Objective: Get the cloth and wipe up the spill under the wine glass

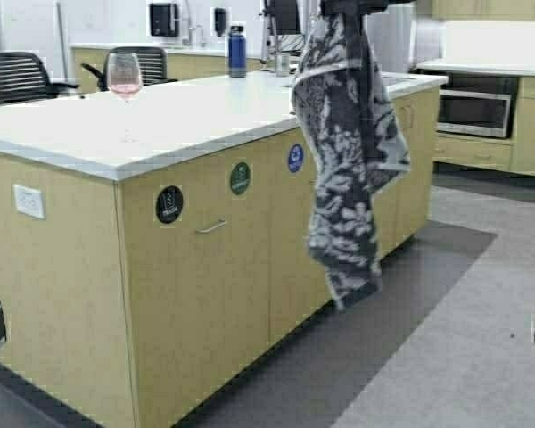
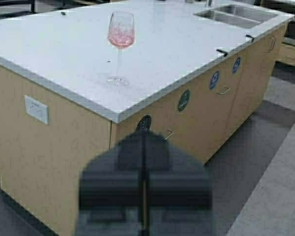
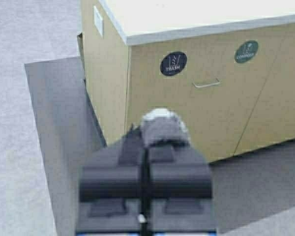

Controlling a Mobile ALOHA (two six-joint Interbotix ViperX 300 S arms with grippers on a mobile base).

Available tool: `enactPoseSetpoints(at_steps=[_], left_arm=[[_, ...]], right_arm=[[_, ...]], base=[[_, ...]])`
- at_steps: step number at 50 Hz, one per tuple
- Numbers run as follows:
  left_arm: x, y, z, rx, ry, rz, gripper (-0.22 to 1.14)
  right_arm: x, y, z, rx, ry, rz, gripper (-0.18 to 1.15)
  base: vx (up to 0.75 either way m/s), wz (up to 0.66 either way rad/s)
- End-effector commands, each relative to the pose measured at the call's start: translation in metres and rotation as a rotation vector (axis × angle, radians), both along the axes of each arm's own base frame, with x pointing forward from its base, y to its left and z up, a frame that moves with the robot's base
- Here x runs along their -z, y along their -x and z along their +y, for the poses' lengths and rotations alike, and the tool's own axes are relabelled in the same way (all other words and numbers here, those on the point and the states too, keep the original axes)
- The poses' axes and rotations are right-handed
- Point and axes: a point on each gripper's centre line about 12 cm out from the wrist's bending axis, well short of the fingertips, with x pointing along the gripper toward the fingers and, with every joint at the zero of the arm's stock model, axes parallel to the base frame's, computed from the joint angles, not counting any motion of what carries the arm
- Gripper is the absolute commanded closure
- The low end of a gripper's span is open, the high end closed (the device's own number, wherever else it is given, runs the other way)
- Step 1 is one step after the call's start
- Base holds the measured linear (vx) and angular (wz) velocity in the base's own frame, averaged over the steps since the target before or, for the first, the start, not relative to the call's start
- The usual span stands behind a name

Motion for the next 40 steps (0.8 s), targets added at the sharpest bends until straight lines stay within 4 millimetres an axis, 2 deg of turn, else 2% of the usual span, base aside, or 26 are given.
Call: enactPoseSetpoints(at_steps=[1, 11, 25, 33, 40], left_arm=[[-0.010, -0.010, 0.000, 0.000, -0.006, -0.018, 0.89], [-0.021, -0.026, -0.001, 0.008, -0.027, -0.022, 0.89], [-0.019, -0.058, -0.003, 0.013, -0.018, -0.016, 0.89], [-0.035, -0.084, -0.024, 0.088, -0.028, -0.052, 0.89], [-0.029, -0.111, -0.041, 0.137, -0.039, -0.017, 0.89]], right_arm=[[-0.017, 0.000, 0.001, -0.004, -0.030, -0.048, 0.90], [-0.018, 0.000, 0.001, -0.001, -0.034, -0.051, 0.90], [-0.028, 0.003, 0.000, -0.004, -0.052, -0.076, 0.90], [-0.035, 0.012, 0.008, -0.037, -0.063, -0.092, 0.90], [-0.035, 0.015, 0.011, -0.051, -0.064, -0.092, 0.90]], base=[[0.18, 0.06], [0.24, 0.04], [0.29, 0.04], [0.30, 0.10], [0.30, 0.15]])
